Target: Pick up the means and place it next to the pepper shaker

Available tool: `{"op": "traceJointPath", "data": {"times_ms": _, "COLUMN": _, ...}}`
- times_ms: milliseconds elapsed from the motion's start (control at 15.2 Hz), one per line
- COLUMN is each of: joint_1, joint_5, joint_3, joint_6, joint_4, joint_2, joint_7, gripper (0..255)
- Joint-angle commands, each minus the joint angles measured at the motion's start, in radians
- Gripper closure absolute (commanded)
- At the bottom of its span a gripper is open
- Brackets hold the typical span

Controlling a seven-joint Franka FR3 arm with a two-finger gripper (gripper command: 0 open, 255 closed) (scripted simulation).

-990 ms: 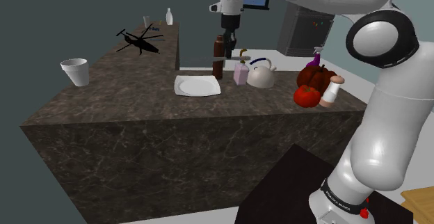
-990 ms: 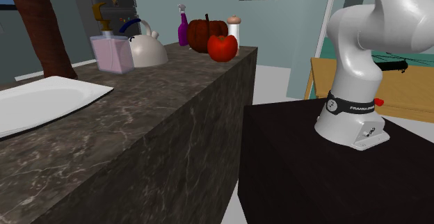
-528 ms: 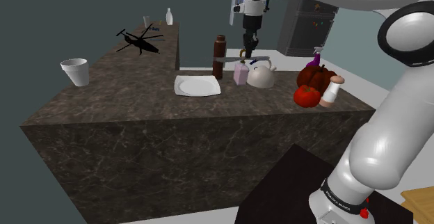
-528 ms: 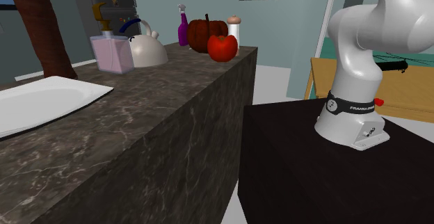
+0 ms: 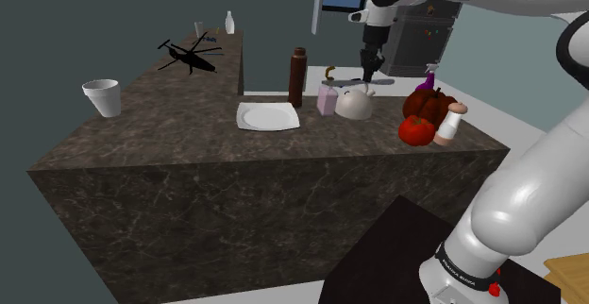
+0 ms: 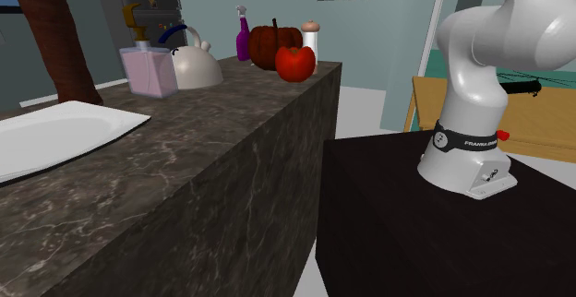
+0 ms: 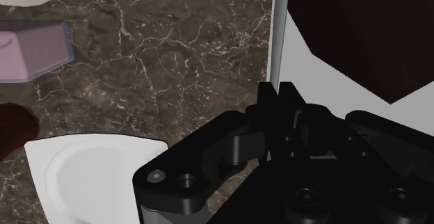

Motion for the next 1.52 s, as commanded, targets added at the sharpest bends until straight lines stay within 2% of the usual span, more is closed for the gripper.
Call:
{"op": "traceJointPath", "data": {"times_ms": 0, "joint_1": -0.016, "joint_5": -0.011, "joint_3": -0.022, "joint_6": -0.004, "joint_4": -0.018, "joint_2": -0.025, "joint_7": -0.038, "gripper": 255}}
{"op": "traceJointPath", "data": {"times_ms": 726, "joint_1": -0.116, "joint_5": -0.087, "joint_3": -0.173, "joint_6": 0.003, "joint_4": -0.105, "joint_2": -0.135, "joint_7": -0.273, "gripper": 255}}
{"op": "traceJointPath", "data": {"times_ms": 1452, "joint_1": -0.201, "joint_5": -0.132, "joint_3": -0.365, "joint_6": 0.014, "joint_4": -0.057, "joint_2": -0.115, "joint_7": -0.547, "gripper": 255}}
